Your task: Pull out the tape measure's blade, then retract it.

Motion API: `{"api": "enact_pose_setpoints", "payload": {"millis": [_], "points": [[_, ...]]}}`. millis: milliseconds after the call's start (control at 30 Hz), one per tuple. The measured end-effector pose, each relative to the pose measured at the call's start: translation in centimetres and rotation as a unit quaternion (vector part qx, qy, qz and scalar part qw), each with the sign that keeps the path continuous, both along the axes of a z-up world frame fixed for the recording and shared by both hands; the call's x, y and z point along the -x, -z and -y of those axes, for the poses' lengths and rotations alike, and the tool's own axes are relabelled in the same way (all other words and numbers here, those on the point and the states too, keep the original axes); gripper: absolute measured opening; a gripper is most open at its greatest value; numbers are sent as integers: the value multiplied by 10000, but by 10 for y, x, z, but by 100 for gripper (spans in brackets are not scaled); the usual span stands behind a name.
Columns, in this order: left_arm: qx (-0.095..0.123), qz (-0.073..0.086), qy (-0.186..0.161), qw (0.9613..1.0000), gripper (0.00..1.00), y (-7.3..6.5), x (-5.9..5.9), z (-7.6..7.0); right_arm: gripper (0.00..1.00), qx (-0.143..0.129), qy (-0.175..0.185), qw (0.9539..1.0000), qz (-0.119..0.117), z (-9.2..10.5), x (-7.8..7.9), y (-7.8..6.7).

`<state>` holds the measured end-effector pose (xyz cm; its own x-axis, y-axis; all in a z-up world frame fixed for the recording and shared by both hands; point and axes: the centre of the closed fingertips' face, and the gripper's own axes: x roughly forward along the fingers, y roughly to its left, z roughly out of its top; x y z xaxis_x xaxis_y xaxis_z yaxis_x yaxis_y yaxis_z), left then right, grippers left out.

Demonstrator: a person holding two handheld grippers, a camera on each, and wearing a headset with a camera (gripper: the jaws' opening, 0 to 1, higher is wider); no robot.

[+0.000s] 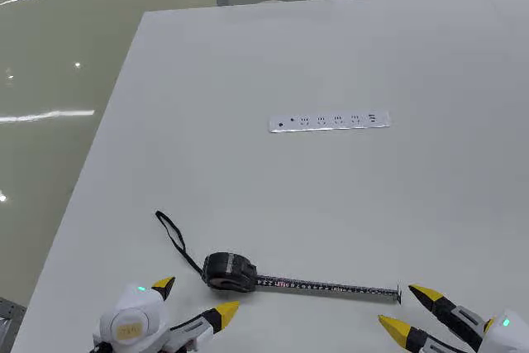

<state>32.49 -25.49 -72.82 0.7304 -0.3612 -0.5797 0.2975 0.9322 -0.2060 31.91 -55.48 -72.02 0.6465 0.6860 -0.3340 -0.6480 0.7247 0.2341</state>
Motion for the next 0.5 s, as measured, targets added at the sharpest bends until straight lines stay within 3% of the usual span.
{"api": "enact_pose_setpoints", "payload": {"millis": [133,500], "points": [[120,-33,-105,9999,79,-2,-6,5,48,-7,-1,10000,1,1,-2,0],[129,-148,-166,9997,78,7,-9,10,48,-35,-9,10000,-48,1,-2,5]]}}
